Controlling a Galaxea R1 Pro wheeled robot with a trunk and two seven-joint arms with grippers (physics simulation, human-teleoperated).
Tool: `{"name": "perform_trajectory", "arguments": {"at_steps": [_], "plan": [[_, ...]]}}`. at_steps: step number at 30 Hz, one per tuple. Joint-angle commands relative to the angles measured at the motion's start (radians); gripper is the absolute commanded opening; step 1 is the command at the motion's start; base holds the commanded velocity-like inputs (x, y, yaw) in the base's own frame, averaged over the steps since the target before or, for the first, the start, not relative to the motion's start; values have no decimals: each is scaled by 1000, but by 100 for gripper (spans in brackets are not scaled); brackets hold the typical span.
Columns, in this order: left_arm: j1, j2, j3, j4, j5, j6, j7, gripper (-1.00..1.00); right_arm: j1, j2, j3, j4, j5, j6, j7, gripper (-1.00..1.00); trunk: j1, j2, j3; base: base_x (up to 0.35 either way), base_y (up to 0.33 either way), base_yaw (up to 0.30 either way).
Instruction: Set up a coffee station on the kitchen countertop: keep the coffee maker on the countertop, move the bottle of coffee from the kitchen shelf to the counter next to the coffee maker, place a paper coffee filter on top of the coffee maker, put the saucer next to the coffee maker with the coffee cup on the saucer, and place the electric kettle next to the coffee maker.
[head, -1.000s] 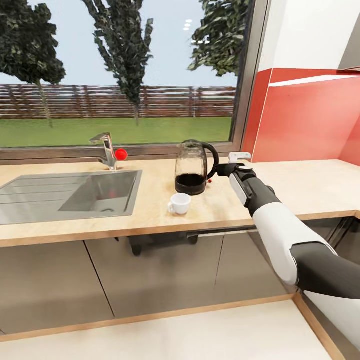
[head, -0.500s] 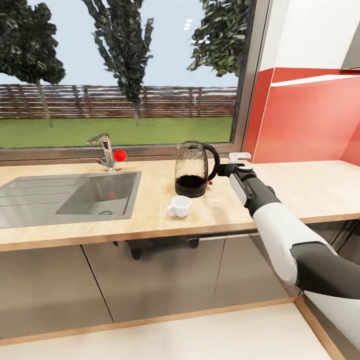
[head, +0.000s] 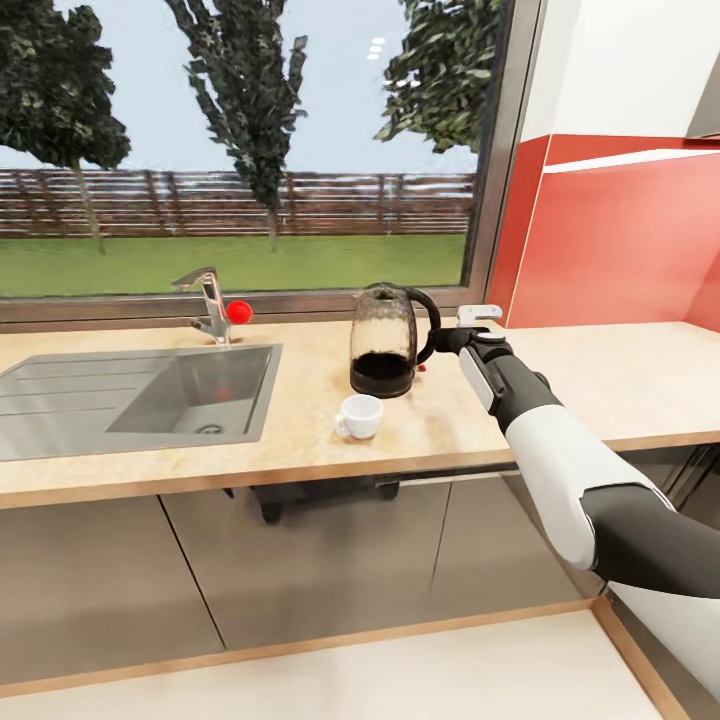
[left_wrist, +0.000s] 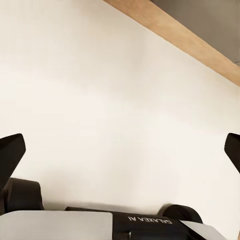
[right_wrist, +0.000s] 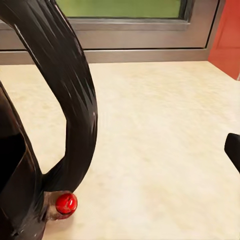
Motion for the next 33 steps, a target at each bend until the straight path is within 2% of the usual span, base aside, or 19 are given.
{"name": "perform_trajectory", "arguments": {"at_steps": [1, 33], "plan": [[0, 0, 0, 0, 3, 3, -4, 100, -1, -1, 6, -1, -8, 5, -8, 100, 0, 0, -1, 11, 0, 0], [0, 1, 0, 0, 3, 3, -5, 100, -1, -1, 5, 0, -8, 7, -7, 100, 0, 0, -1, 56, 0, 0]]}}
